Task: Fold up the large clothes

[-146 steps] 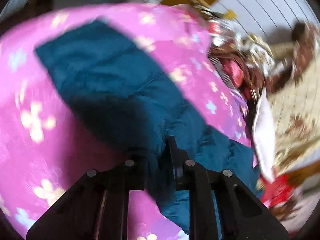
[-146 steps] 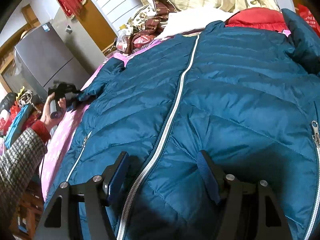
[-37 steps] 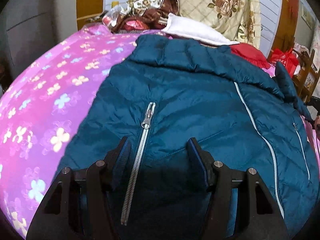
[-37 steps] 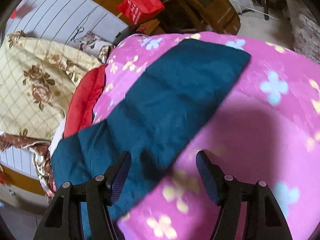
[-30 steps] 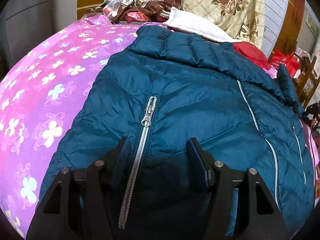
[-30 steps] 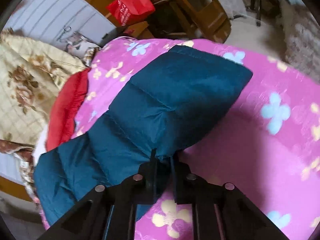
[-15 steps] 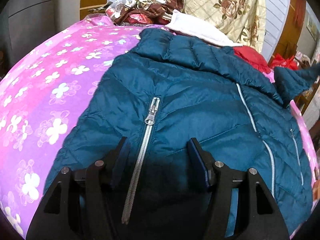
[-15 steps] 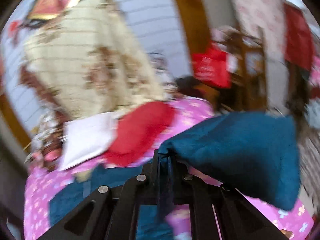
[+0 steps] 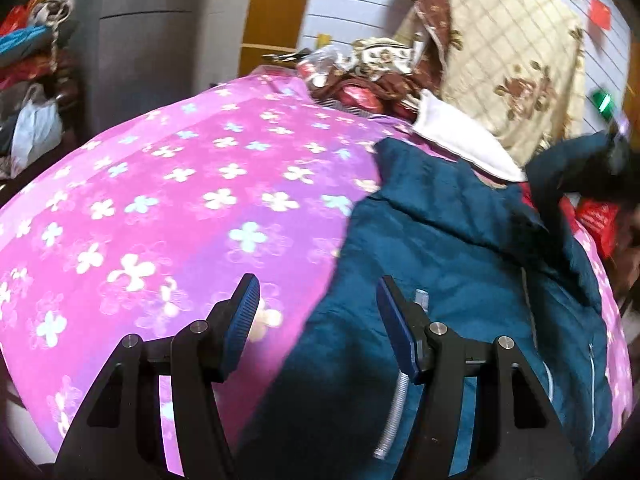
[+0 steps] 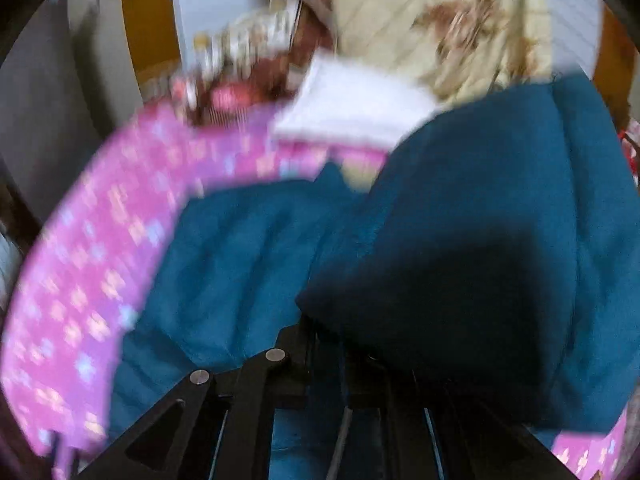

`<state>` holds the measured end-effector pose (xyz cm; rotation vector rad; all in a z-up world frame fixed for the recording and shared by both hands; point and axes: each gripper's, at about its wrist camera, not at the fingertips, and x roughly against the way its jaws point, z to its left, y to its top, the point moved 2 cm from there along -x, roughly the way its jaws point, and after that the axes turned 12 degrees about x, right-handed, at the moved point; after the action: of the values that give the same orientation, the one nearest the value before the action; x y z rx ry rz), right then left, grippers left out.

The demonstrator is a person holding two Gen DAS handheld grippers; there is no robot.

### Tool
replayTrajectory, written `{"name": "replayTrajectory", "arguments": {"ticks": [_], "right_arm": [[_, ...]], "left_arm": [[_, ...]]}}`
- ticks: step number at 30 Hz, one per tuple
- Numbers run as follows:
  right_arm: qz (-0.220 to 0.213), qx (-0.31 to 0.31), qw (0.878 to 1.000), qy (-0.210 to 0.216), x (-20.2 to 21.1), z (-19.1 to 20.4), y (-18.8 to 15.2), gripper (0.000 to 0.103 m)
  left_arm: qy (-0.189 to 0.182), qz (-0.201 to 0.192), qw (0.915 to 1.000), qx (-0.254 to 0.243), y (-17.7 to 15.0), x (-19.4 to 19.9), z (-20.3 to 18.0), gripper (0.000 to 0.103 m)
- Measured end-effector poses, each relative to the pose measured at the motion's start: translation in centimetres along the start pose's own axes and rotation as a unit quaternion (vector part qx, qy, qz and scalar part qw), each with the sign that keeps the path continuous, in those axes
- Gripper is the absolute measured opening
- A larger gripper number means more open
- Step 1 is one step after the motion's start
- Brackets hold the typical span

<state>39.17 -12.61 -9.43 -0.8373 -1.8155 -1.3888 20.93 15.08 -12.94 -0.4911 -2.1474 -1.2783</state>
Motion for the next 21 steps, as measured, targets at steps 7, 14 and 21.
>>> {"name": "replayTrajectory", "arguments": {"ticks": [7,14,21], "right_arm": [[0.03,0.034,0.999,-0.004,-4.1,3.7,-3.5,0.037],[-0.025,0.028,0.999,0.023,1.0,1.5,-5.2,0.045],[-0.023,0.001,0.999,0.027,-0.1,0.7,-3.7,0.045]], "left_arm": [[0.016,0.019,0.9993,0.028,0.6,-1.2,1.7,0.061],[0.009,0.018,0.9995,0.023,0.4,-0.9,1.2,0.061],[0.017,0.02,0.9996,0.014,0.1,-1.7,0.7,0.061]]}}
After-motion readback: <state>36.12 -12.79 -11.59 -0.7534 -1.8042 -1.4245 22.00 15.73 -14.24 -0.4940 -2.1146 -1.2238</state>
